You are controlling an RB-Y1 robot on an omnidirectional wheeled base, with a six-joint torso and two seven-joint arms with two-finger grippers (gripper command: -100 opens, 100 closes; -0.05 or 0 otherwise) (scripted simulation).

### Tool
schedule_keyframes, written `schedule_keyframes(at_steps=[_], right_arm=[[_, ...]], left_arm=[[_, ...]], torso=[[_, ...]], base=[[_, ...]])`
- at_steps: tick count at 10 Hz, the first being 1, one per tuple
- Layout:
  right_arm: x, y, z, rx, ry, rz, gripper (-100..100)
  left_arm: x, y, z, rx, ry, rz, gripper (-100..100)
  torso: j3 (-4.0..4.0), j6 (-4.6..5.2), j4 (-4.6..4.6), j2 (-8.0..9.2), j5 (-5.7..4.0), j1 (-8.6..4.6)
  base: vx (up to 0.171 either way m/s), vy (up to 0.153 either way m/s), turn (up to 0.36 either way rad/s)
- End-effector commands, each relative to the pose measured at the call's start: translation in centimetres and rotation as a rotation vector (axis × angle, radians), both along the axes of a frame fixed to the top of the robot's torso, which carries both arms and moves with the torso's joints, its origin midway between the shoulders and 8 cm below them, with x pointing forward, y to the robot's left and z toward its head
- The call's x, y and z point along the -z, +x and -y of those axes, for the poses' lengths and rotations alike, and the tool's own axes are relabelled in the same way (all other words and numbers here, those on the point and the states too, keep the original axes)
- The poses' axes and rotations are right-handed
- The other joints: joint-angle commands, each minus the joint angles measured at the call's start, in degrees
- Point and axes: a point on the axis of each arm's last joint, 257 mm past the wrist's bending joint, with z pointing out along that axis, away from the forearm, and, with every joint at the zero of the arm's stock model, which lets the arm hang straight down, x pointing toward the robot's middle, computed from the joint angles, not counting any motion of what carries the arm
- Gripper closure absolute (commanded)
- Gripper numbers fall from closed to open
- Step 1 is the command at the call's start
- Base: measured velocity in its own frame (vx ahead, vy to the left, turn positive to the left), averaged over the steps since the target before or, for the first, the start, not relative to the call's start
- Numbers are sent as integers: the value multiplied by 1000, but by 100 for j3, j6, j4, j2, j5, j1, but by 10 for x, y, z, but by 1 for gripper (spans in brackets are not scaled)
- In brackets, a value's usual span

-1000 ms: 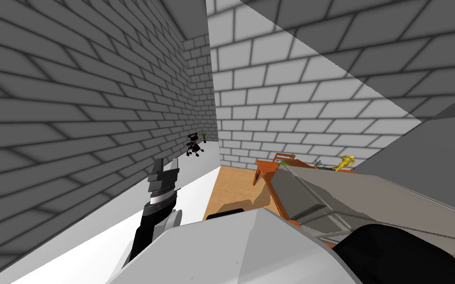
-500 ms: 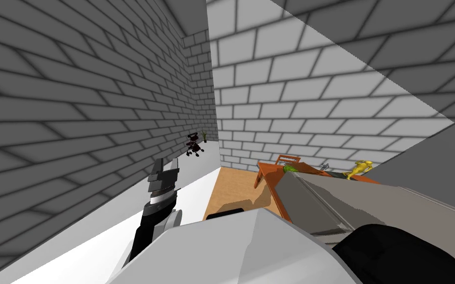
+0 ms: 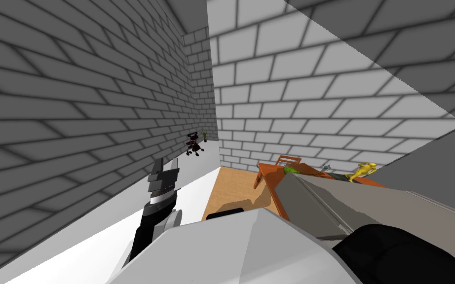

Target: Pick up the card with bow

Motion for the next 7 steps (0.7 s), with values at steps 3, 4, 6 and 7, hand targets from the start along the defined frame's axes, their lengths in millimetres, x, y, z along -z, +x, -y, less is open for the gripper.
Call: schedule_keyframes(at_steps=[3,4,6,7], right_arm=[[9,-9,-11,36,-9,13,-100],[9,-9,-11,11,-2,1,-100],[9,-9,-11,12,-2,1,-100],[9,-9,-11,8,-1,-1,100]], left_arm=[[0,0,0,0,0,0,0],[0,0,0,0,0,0,0],[0,0,0,0,0,0,0],[0,0,0,0,0,0,0]], torso=[[0,1,0,0,-1,4],[1,1,0,1,4,24],[2,1,1,3,9,42],[2,1,1,3,9,41]], base=[[9,-73,22],[2,8,-5],[-1,11,-2],[0,0,0]])
